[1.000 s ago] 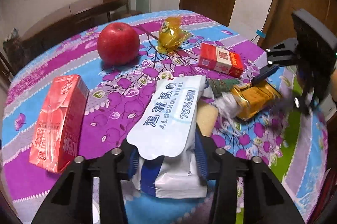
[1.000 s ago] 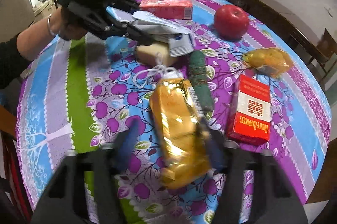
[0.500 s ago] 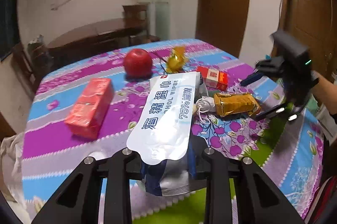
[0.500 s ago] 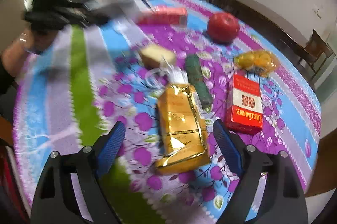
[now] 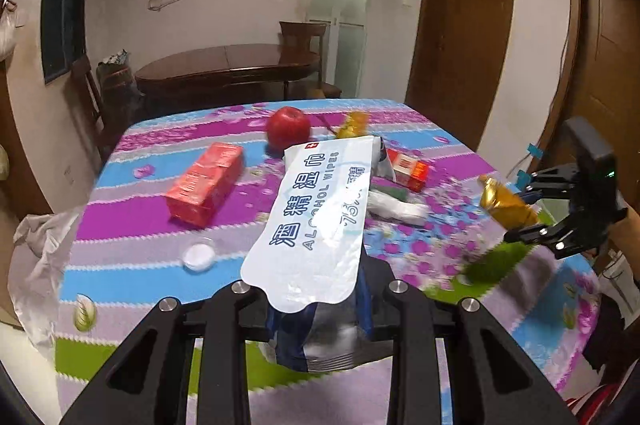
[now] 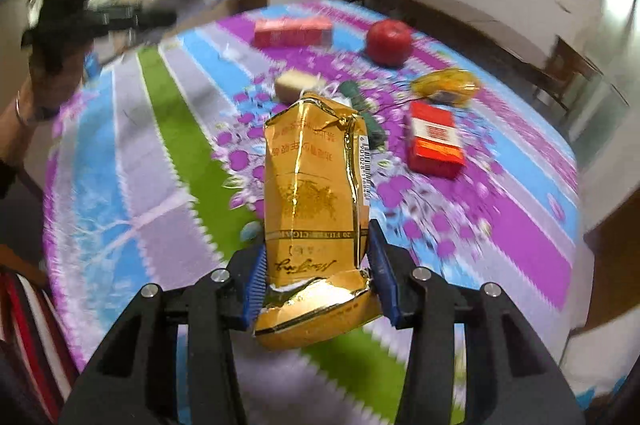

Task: Collect trash
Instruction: 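Carry the wipes packet and gold foil bag over the green bin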

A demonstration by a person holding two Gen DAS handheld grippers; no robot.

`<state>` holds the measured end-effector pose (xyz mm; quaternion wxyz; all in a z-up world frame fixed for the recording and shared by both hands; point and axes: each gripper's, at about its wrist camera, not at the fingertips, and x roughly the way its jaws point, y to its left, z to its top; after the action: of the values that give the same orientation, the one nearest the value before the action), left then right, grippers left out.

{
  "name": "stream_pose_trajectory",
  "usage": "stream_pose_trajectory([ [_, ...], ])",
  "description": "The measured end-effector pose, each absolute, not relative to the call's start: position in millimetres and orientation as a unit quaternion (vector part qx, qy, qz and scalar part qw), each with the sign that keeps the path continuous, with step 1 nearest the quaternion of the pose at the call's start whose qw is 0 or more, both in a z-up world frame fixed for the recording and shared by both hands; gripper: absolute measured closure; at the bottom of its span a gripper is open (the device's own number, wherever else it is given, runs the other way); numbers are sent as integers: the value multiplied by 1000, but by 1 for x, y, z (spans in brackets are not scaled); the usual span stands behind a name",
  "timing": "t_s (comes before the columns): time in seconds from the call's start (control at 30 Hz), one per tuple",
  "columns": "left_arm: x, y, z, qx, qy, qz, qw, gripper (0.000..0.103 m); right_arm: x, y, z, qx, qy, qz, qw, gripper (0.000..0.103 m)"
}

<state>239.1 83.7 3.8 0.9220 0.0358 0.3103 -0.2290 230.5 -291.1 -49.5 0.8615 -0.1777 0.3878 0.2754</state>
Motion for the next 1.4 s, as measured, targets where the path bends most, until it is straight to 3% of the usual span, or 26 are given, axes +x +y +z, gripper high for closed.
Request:
stream_pose_trajectory([
  [0.23, 227, 1, 10, 83, 311, -214, 922, 72, 179, -347, -14, 8, 369, 187, 910, 59],
  [0.43, 225, -98, 17, 109, 301, -252, 913, 72, 144, -408, 7, 72, 340, 97, 933, 59],
  [1.03, 195, -415, 8, 212, 286, -398, 845, 72, 65, -597, 6, 114, 379, -152, 906, 59],
  [1.4, 201, -504, -31, 268, 314, -423, 806, 72, 80, -635, -19, 143, 451, -165, 865, 59],
])
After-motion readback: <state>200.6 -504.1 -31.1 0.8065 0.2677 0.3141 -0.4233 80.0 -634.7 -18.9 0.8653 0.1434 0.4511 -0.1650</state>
